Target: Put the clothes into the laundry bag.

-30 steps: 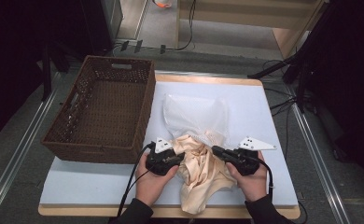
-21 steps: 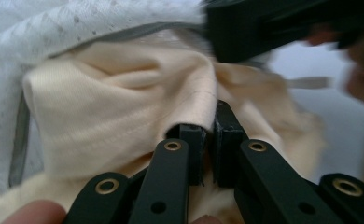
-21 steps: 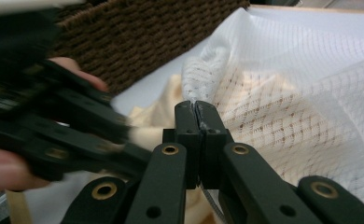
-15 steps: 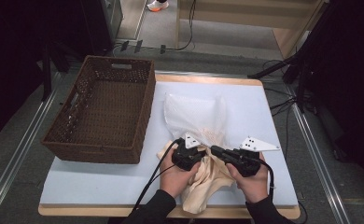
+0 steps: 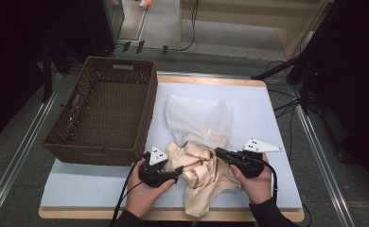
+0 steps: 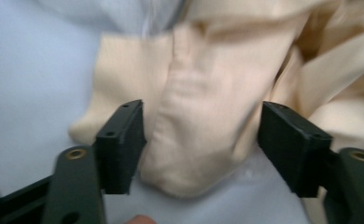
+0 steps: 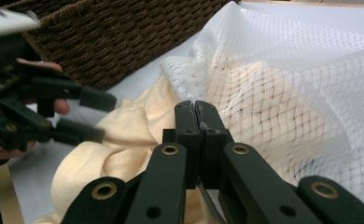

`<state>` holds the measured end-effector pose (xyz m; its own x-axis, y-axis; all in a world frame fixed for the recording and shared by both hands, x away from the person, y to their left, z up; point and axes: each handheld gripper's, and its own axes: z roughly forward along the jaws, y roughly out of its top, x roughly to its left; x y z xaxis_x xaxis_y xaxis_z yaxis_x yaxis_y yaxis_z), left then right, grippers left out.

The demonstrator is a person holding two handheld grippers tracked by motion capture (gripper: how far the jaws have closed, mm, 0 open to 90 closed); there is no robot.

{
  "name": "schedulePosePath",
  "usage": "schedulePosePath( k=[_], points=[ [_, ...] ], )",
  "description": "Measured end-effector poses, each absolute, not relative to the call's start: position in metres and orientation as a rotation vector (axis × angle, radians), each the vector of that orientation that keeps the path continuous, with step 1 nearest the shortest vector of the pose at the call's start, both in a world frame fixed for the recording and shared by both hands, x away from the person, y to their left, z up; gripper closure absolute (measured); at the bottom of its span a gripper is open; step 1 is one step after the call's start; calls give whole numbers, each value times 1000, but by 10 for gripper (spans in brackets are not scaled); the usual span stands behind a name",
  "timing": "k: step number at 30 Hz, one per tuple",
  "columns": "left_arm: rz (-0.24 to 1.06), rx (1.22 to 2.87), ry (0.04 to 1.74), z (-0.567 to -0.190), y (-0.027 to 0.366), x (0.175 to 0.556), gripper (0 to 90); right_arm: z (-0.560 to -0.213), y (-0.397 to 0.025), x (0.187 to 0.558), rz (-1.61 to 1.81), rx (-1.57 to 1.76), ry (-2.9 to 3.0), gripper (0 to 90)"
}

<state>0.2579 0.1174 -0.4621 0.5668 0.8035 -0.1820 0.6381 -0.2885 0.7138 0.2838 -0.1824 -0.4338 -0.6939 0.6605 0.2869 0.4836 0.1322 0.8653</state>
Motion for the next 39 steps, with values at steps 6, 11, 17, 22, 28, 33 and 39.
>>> schedulePosePath(
  k=[6, 11, 17, 22, 28, 33, 39],
  points=[
    [305, 1997, 1142, -458, 116, 256, 694, -436, -179, 284, 1595, 1145, 2246, 895],
    [389, 1975, 1067, -440, 105, 250, 817, -436, -179, 284, 1595, 1142, 2246, 895],
    [296, 1945, 974, -428, 77, 251, 847, -436, -178, 284, 1598, 1132, 2246, 895],
    [296, 1993, 892, -428, 38, 259, 850, -432, -176, 282, 1629, 1130, 2246, 895],
    [314, 2050, 1007, -463, 27, 293, 850, -427, -178, 280, 1638, 1111, 2240, 895],
    [256, 1997, 945, -447, 37, 276, 649, -431, -184, 283, 1629, 1132, 2233, 895],
    [126, 1998, 926, -433, 46, 261, 346, -432, -185, 284, 1628, 1144, 2227, 895]
  ],
)
